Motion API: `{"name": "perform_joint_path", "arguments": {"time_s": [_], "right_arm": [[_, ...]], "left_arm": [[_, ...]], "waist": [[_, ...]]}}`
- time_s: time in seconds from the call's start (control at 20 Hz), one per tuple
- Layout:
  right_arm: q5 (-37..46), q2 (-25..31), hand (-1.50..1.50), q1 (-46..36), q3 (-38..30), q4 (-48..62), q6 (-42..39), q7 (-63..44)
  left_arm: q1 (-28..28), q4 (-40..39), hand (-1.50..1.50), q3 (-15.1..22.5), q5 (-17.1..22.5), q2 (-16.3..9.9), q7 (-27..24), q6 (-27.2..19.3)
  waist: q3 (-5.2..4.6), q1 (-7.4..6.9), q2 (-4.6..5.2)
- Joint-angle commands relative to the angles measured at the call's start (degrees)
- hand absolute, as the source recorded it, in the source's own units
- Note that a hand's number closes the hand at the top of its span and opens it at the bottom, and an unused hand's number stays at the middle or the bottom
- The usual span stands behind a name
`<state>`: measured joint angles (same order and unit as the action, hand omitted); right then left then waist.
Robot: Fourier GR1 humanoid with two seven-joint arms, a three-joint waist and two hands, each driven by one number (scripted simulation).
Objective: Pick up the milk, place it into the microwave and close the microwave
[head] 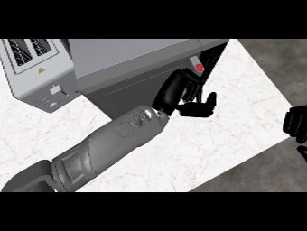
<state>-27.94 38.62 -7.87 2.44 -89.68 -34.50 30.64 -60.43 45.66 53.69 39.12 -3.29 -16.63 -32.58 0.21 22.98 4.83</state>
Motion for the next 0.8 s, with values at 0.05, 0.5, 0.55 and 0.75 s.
{"name": "perform_joint_path", "arguments": {"time_s": [0.05, 0.5, 0.55, 0.75], "right_arm": [[0.0, 1.0, 1.5, -1.7, 2.8, -3.9, -5.4, 1.6], [-1.2, 1.3, 1.5, -1.3, 5.2, -9.7, -4.5, -1.3], [-1.5, 1.0, 1.5, -1.1, 6.0, -10.3, -4.6, -1.8], [-1.7, 1.2, 1.5, -1.2, 6.9, -12.5, -4.4, -2.8]], "left_arm": [[-4.5, -1.6, 1.5, -0.5, 1.1, 3.1, 0.3, 0.1], [-4.1, -2.0, 1.5, -0.4, 2.6, 3.1, -0.5, -2.1], [-4.1, -1.9, 1.5, 0.0, 2.4, 3.1, -0.8, -2.5], [-3.5, -1.4, 1.5, 0.1, 3.3, 3.1, -1.2, -3.2]], "waist": [[0.16, 1.47, 0.27], [0.17, 3.36, -0.06], [0.19, 3.76, 0.05], [0.12, 4.06, 0.05]]}}
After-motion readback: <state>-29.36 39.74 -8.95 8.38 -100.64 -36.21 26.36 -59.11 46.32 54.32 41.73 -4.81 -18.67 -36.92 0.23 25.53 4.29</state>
